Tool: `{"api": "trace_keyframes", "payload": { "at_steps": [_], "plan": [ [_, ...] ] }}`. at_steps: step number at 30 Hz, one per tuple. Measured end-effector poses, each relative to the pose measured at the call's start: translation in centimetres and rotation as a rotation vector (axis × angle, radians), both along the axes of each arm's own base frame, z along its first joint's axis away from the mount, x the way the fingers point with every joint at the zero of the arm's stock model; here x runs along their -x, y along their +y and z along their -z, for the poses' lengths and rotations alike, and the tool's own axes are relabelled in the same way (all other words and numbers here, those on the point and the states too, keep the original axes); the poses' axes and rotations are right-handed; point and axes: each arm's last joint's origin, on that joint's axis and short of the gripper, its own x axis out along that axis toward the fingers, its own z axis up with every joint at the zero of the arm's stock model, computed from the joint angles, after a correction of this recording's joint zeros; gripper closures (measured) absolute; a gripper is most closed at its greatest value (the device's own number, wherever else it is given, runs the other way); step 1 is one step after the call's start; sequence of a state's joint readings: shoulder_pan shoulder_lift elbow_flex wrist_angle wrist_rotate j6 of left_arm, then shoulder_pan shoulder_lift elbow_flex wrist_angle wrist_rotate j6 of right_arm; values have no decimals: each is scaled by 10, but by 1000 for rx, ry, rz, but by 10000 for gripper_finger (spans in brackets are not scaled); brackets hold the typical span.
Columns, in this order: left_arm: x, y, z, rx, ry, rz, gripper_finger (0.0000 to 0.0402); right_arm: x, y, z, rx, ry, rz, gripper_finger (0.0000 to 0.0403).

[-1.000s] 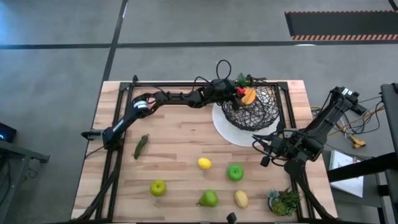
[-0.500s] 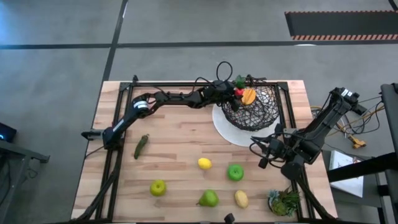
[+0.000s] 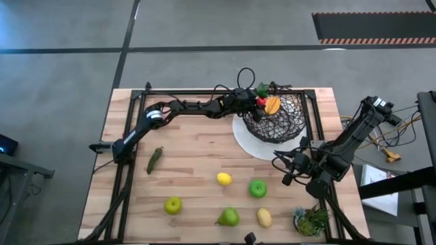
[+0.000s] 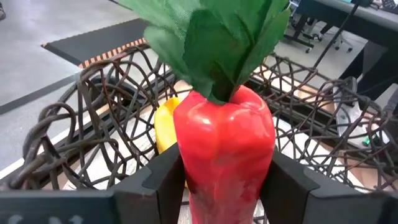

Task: Build produce basket
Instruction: Put the orange carrot into the black wire basket, then put the green apple into the black wire basket

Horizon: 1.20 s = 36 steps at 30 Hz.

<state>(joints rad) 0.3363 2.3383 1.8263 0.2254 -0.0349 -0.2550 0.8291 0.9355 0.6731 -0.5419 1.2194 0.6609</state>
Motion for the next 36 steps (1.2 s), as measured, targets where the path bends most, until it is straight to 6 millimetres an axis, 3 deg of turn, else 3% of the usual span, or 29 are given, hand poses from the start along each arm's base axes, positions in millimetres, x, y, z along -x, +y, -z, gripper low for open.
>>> {"api": "trace_keyframes", "payload": {
  "at_steps": [7,17,22,27,32,36],
  "plan": [
    [0,1,0,-7,3,-3,170,-2,2,4,-6,2,8,390],
    [0,4,-3,-117,21,-52,164,-3,3,5,-8,3,10,390],
    [2,-1,-21,-162,-15,-36,164,-3,3,5,-28,6,5,390],
    [6,-23,-59,-304,-21,77,164,-1,1,6,-75,-10,31,390],
    [22,-67,-102,-449,103,206,164,2,-6,8,-131,-17,82,390],
    [41,-101,-112,-469,257,215,164,3,-11,15,-176,-10,124,390]
  ]
}}
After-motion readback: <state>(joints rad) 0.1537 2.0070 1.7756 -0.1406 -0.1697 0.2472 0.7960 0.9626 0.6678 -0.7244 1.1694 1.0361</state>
